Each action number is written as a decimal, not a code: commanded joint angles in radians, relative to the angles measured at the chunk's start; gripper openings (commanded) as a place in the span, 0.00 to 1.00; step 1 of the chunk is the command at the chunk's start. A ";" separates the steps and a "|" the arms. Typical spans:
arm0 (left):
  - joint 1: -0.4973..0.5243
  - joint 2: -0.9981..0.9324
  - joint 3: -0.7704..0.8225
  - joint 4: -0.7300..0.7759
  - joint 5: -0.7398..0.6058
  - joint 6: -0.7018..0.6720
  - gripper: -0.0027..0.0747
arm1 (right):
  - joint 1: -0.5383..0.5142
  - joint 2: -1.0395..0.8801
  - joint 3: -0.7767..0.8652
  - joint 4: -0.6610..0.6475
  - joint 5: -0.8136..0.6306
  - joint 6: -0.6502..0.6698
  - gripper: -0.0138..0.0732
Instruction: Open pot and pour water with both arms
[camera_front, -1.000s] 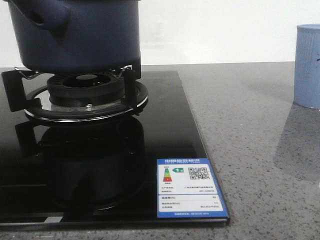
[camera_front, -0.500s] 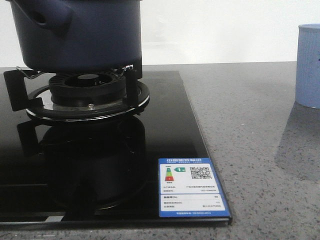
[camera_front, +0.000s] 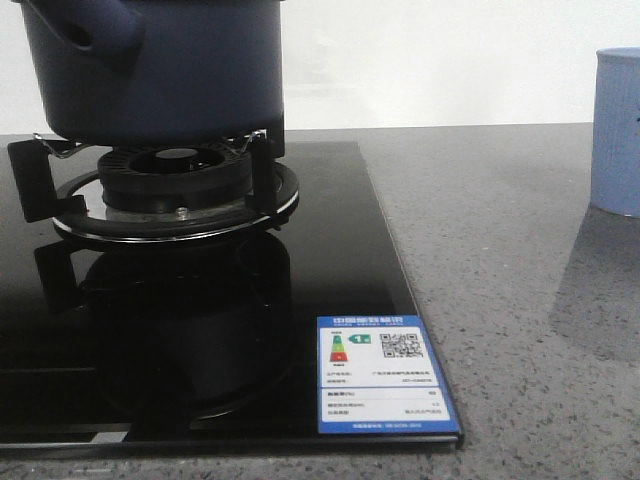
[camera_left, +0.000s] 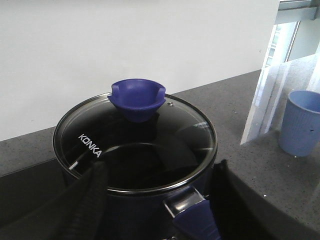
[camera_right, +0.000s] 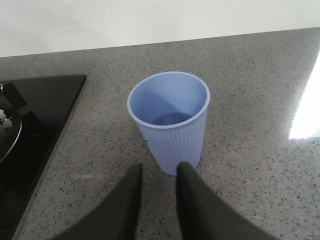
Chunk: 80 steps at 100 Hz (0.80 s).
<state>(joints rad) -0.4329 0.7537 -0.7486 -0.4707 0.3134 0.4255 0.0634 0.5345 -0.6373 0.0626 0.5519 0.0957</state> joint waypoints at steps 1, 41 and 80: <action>-0.009 0.020 -0.038 -0.025 -0.091 0.001 0.66 | 0.005 0.011 -0.038 0.005 -0.065 -0.012 0.59; -0.009 0.190 -0.101 -0.043 -0.191 0.001 0.71 | 0.005 0.011 -0.038 0.029 -0.060 -0.012 0.76; -0.056 0.364 -0.212 -0.046 -0.247 0.001 0.77 | 0.005 0.011 -0.038 0.029 -0.064 -0.012 0.76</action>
<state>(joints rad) -0.4692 1.1035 -0.9070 -0.5049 0.1609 0.4278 0.0634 0.5345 -0.6373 0.0862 0.5586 0.0913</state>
